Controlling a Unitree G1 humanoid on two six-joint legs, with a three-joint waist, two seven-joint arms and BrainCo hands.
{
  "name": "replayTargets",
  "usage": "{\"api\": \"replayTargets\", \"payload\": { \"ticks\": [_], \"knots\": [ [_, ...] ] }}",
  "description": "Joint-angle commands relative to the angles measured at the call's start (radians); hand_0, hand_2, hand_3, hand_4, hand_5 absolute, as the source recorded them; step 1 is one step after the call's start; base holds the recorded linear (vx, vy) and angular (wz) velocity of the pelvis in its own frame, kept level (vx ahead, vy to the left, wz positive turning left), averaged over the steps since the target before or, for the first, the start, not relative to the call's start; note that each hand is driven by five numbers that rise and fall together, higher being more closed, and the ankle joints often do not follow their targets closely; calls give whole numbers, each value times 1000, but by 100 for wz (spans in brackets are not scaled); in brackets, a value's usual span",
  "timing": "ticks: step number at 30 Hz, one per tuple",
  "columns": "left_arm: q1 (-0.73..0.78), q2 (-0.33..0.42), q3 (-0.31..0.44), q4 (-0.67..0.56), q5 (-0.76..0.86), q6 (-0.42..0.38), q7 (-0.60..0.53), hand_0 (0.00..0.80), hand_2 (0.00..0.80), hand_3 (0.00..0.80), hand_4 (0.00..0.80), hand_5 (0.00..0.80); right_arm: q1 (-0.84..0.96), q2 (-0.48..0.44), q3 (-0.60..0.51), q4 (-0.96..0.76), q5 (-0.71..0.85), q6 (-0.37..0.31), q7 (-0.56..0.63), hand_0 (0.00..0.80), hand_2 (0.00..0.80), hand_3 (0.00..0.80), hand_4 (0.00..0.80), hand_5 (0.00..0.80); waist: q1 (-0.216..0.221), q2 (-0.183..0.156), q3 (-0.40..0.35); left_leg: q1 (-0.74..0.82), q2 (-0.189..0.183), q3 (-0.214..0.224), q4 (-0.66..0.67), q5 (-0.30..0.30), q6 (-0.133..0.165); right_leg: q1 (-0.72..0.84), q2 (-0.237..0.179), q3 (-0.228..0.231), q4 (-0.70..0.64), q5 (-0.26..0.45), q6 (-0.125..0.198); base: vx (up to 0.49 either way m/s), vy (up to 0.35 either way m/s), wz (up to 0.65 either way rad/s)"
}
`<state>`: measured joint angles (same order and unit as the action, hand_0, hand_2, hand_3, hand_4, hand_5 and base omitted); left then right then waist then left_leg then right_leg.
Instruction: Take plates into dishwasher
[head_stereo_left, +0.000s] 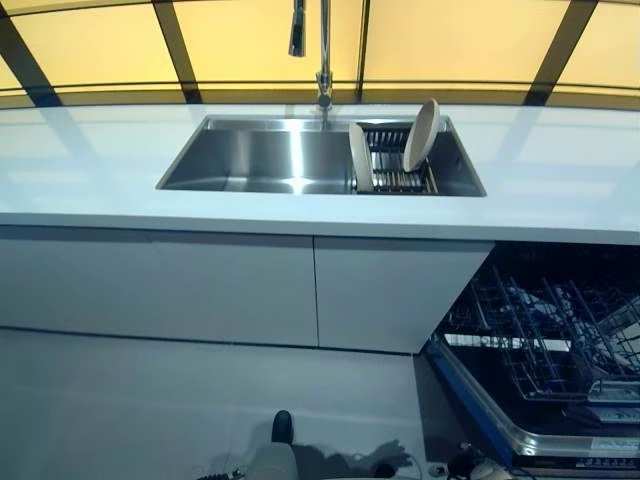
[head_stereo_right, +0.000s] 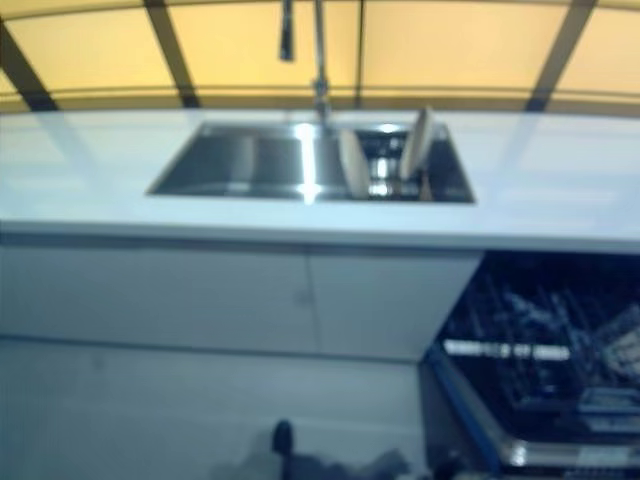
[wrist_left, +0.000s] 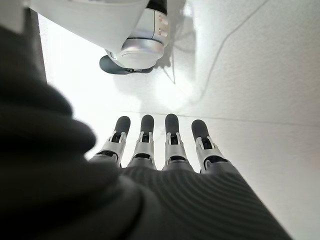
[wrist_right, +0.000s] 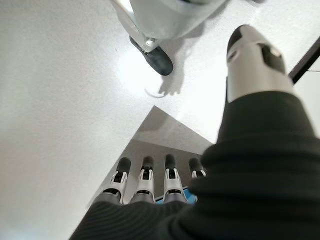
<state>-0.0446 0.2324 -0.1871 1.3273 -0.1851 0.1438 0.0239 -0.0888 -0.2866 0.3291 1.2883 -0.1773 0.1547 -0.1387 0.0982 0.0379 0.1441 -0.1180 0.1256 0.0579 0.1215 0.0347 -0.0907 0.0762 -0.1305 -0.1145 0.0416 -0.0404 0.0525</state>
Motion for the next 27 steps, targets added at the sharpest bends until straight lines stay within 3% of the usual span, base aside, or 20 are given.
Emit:
{"api": "replayTargets", "payload": {
  "ticks": [1, 8, 11, 16, 18, 19, 20, 21, 22, 23, 25, 27],
  "knots": [
    [-35, 48, -19, -27, 17, -30, 4, 0, 0, 0, 0, 0, -34, 7, -1, -19, -46, -15, 42, 0, 0, 0, 0, 0, 1, -49, 16, -34, -33, -25, -26, 64, 35, 98, -91, -12, 112, -72, 81, 224, 63, -53],
    [-103, 50, -76, -46, 27, -35, -9, 0, 0, 0, 0, 0, -68, 32, 41, -43, 34, -5, 0, 0, 0, 0, 0, 0, 31, -83, 27, -167, -46, -16, 69, 43, 50, 80, -106, 4, 51, -32, 95, 30, -47, -7],
    [-94, 41, -62, -57, -57, -35, 25, 0, 0, 0, 0, 0, -72, 33, 36, -59, 49, -12, 1, 0, 0, 0, 0, 0, 36, -90, 27, -193, -49, -13, 114, 23, 49, 94, -120, 8, 15, -11, 105, 71, -27, -15],
    [-75, 36, -31, -79, -24, -52, 41, 0, 0, 0, 0, 0, -81, 25, 11, -66, 49, 9, -39, 0, 0, 0, 0, 0, 38, -98, 14, -193, -56, 19, 184, -36, 61, 126, -153, 2, -3, 21, 116, 127, 63, -3],
    [-73, 42, -38, -83, 33, -33, 31, 0, 0, 0, 0, 0, -62, 20, -20, -71, 71, -1, -61, 0, 0, 0, 0, 0, 23, -105, -9, -147, -89, 30, 153, -49, 86, 123, -163, 25, 77, 101, 119, 229, 130, 3],
    [-66, 46, -55, -90, 56, -19, 30, 0, 0, 0, 0, 0, -50, 16, -32, -77, 72, -8, -61, 0, 0, 0, 0, 0, -2, -98, -14, -81, -103, 30, 101, -45, 101, 41, -184, 61, 233, 217, 127, 322, 271, 13],
    [-61, 52, -72, -91, 82, -2, 12, 0, 0, 0, 0, 0, -38, 6, -36, -78, 75, -28, -61, 0, 0, 0, 0, 0, -37, -65, -5, -3, -99, 21, 42, -46, 117, -97, -155, 97, 433, 266, 127, 374, 334, 17],
    [-56, 56, -85, -92, 96, 15, 3, 0, 0, 0, 0, 0, -31, -4, -31, -83, 78, -39, -60, 0, 0, 0, 0, 0, -64, -41, 3, 49, -93, 12, 0, -41, 123, -188, -97, 109, 516, 249, 110, 373, 265, 21],
    [-52, 58, -95, -89, 93, 26, 8, 0, 0, 0, 0, 0, -27, -9, -25, -85, 88, -46, -58, 0, 0, 0, 0, 0, -84, -39, 13, 85, -101, 5, -27, -40, 124, -232, -62, 104, 526, 220, 100, 389, 76, 30],
    [-50, 62, -104, -80, 65, 31, 28, 0, 0, 0, 0, 0, -24, -10, -17, -84, 100, -53, -49, 0, 0, 0, 0, 0, -105, -44, 20, 123, -110, -8, -58, -39, 122, -247, -21, 76, 456, 181, 87, 414, -98, 37],
    [-59, 63, -89, -63, 53, 35, 42, 0, 0, 0, 0, 0, -27, -3, -10, -71, 78, -75, -22, 0, 0, 0, 0, 0, -127, -69, 25, 185, -124, -23, -88, -62, 108, -251, -34, 20, 165, 188, 82, 436, -240, 34],
    [-71, 61, -77, -51, 62, 27, 46, 0, 0, 0, 0, 0, -36, 5, 1, -63, 64, -90, -16, 0, 0, 0, 0, 0, -141, -74, 35, 218, -126, -43, -95, -89, 102, -267, -29, 23, 53, 227, 96, 290, -267, 24]
  ]
}}
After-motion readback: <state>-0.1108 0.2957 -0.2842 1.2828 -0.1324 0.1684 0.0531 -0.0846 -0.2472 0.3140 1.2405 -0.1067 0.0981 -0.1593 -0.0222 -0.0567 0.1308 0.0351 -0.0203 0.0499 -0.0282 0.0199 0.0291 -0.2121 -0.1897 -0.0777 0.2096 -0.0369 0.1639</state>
